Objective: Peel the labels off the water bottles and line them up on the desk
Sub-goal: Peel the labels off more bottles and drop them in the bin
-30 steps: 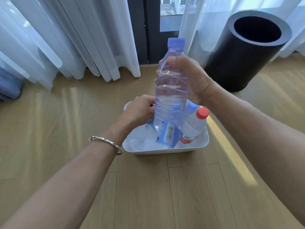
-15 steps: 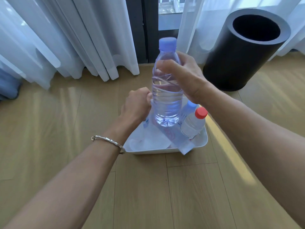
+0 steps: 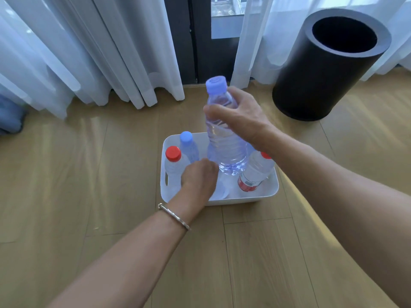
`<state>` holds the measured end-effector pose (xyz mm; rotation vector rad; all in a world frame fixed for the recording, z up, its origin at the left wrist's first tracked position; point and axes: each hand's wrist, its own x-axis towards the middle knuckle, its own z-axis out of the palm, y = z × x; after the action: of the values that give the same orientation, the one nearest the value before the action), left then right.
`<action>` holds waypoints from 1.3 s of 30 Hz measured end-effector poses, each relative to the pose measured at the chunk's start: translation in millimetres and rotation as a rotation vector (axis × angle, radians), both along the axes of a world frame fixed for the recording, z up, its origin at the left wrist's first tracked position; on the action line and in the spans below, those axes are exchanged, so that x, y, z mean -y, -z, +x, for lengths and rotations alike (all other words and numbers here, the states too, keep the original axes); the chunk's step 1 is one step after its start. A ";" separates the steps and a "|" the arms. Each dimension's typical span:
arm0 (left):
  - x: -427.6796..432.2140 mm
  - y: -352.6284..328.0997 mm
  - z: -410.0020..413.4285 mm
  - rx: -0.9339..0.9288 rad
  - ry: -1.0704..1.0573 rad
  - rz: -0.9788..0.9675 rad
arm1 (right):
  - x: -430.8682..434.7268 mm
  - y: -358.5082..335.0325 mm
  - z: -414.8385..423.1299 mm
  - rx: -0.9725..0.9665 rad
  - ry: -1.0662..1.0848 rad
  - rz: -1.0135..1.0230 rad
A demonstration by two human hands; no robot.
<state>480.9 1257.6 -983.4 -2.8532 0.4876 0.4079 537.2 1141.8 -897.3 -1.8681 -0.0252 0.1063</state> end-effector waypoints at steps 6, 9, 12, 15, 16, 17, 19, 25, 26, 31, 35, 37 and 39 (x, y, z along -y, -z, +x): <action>-4.8 16.0 -19.5 -0.087 0.004 0.086 | -13.5 30.7 -7.9 0.055 0.004 -0.176; -13.7 22.1 -21.6 -0.101 0.012 0.083 | -20.2 46.1 -15.9 0.062 -0.097 -0.247; -19.1 27.4 -20.6 -0.107 0.033 0.078 | -21.9 62.1 -22.1 0.042 -0.154 -0.405; -20.8 31.1 -18.6 -0.109 0.045 0.061 | -18.5 75.7 -29.0 -0.027 -0.147 -0.504; -20.7 32.8 -17.9 -0.111 0.050 0.054 | -17.6 80.3 -32.4 -0.045 -0.150 -0.518; -20.8 34.3 -17.3 -0.115 0.054 0.043 | -17.3 85.0 -35.2 -0.065 -0.158 -0.530; -21.7 39.1 -16.1 -0.135 0.066 0.009 | -17.9 92.8 -37.9 -0.093 -0.170 -0.552; -33.7 43.0 -7.3 -0.374 -0.114 -0.196 | -16.4 96.0 -29.9 -0.156 -0.133 -0.610; -35.4 42.8 -6.9 -0.397 -0.132 -0.221 | -16.8 94.6 -29.4 -0.162 -0.139 -0.624; -35.0 38.9 -10.0 -0.463 -0.172 -0.222 | -20.5 85.4 -30.4 -0.145 -0.208 -0.698; -27.8 31.5 -12.7 -0.273 -0.109 -0.157 | -22.6 77.5 -26.1 -0.106 -0.265 -0.748; -21.7 23.8 -12.5 -0.114 -0.019 -0.108 | -24.7 69.7 -21.1 -0.058 -0.253 -0.734; -15.3 13.5 -12.9 -0.016 0.074 -0.090 | -25.8 60.8 -15.9 -0.030 -0.211 -0.700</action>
<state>468.0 1273.0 -996.9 -2.9094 0.6283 0.4057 521.3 1167.6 -958.1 -2.5590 -0.1850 0.3206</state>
